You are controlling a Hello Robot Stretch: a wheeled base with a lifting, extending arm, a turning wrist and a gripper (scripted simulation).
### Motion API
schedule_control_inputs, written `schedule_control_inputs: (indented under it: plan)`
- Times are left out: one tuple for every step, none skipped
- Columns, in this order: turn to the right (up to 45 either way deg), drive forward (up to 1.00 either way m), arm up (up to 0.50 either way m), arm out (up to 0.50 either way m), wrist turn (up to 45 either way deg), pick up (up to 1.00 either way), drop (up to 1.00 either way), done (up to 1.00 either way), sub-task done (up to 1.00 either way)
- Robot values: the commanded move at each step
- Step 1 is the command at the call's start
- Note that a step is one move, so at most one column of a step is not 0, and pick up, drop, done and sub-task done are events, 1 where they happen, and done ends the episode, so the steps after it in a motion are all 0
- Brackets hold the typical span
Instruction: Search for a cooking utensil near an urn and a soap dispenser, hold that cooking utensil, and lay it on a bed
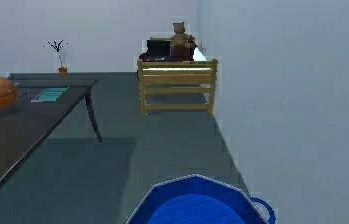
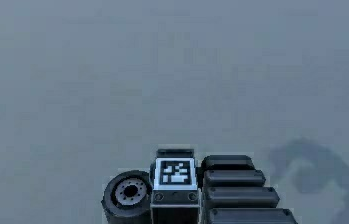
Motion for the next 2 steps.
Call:
schedule_control_inputs:
  plan:
    - [0.0,1.0,0.0,0.0,0.0,0.0,0.0,0.0,0.0]
    - [-3.0,0.0,0.0,0.0,0.0,0.0,0.0,0.0,0.0]
